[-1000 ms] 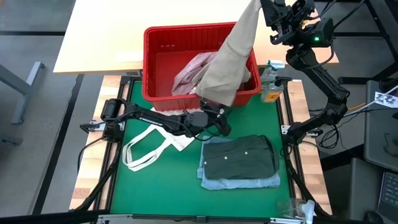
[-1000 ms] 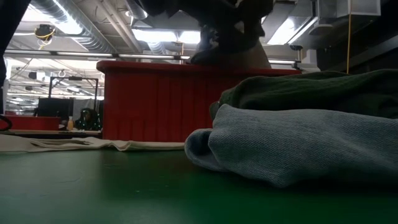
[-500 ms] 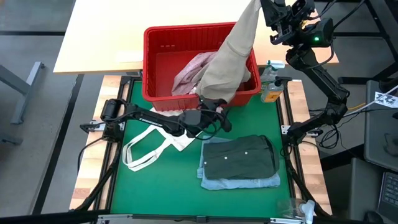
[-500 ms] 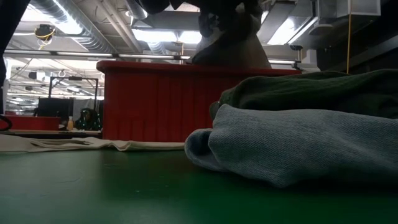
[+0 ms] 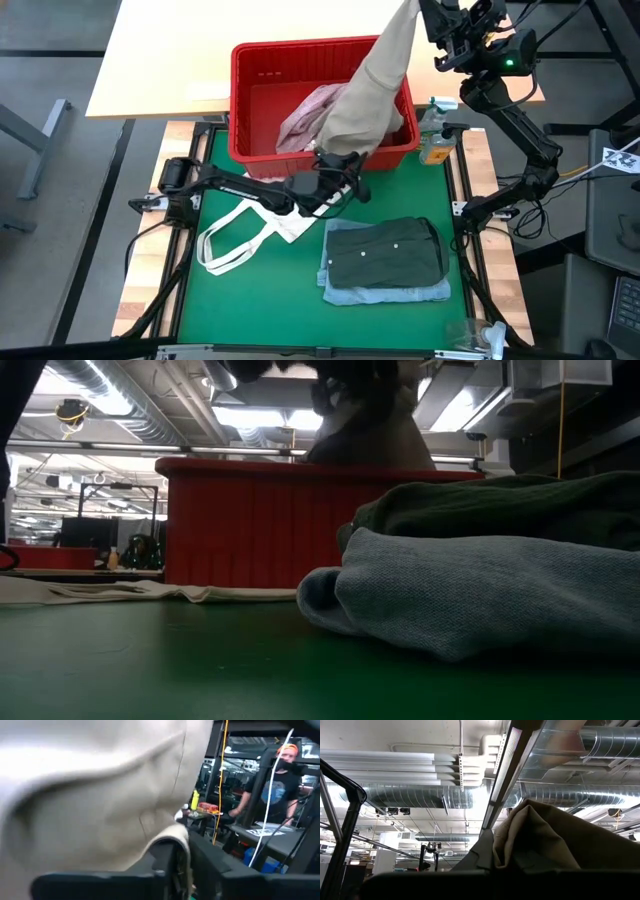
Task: Fold laundry
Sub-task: Fold the gray shorts
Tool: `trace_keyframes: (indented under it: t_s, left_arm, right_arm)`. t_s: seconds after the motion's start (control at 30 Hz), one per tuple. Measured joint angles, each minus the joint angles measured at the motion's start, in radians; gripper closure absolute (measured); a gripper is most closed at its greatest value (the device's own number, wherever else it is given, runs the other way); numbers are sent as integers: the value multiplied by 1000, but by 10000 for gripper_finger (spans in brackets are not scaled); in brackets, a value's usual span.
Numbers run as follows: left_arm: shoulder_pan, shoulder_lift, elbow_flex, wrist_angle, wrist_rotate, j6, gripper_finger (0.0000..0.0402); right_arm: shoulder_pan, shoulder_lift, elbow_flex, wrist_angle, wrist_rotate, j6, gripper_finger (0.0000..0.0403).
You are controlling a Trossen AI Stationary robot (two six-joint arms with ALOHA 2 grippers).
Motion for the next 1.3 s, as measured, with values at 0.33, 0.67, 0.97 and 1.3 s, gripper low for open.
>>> trace_keyframes:
  t_s: [0.33,0.67,0.97,1.3]
  left_arm:
    - [-79,-266,0,-78,-118,391,396]
    - [-30,-555,0,-135,-194,611,398]
    - [69,-706,1,-365,-191,526,398]
    - [-51,-817,0,-867,-279,291,398]
  right_arm:
    - [-70,-29,0,-17,57,0,388]
    - [-206,-78,0,-366,73,0,388]
    - [-238,-79,0,-681,41,0,388]
    - [-236,-125,0,-1149,-147,-98,388]
